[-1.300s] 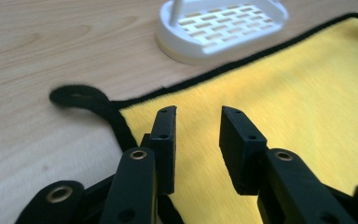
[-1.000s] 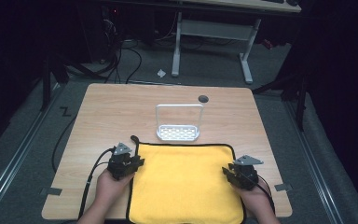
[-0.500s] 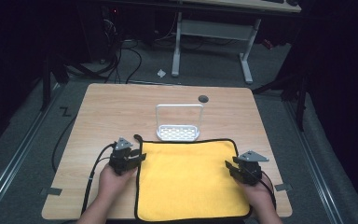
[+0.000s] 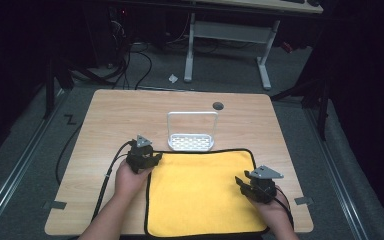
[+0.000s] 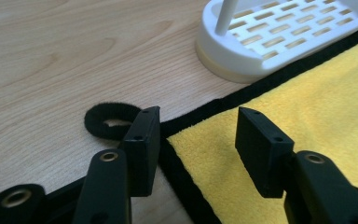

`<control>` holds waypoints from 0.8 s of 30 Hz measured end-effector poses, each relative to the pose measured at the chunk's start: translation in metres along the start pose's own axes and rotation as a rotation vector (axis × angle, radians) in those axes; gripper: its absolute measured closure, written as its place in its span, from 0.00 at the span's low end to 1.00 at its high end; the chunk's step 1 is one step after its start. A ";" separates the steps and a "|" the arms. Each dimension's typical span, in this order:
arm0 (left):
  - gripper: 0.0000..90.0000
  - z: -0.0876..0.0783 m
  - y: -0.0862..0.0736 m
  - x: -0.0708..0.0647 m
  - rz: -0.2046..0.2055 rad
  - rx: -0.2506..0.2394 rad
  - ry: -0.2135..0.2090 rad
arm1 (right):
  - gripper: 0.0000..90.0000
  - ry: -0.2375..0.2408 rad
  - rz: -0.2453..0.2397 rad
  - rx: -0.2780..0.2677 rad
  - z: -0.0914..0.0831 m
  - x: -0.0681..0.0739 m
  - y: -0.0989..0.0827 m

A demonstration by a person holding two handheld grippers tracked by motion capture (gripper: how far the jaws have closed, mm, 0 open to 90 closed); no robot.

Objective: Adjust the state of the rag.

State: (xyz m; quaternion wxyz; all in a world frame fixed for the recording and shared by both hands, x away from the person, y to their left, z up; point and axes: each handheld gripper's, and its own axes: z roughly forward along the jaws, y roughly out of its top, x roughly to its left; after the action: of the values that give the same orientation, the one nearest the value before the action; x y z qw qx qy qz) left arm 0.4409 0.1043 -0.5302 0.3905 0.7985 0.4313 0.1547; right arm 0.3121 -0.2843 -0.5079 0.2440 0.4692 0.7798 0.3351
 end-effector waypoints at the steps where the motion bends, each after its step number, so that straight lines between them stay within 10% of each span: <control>1: 0.54 0.000 0.000 -0.001 0.006 0.000 0.003 | 0.60 0.005 0.000 -0.002 0.000 0.001 0.000; 8: 0.52 -0.001 -0.007 -0.013 0.112 -0.002 0.056 | 0.50 0.052 -0.021 -0.039 -0.006 0.018 0.008; 14: 0.79 -0.003 -0.011 -0.022 0.165 -0.018 0.050 | 0.49 0.101 -0.065 -0.075 -0.010 0.045 0.019; 24: 0.89 -0.003 -0.011 0.007 -0.083 -0.031 -0.178 | 0.51 0.199 -0.157 -0.083 0.000 0.106 0.030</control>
State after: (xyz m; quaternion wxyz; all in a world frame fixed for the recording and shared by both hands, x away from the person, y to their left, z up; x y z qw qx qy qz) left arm 0.4363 0.1149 -0.5371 0.4456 0.7845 0.4250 0.0733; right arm 0.2827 -0.1796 -0.4926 0.2100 0.3609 0.8199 0.3917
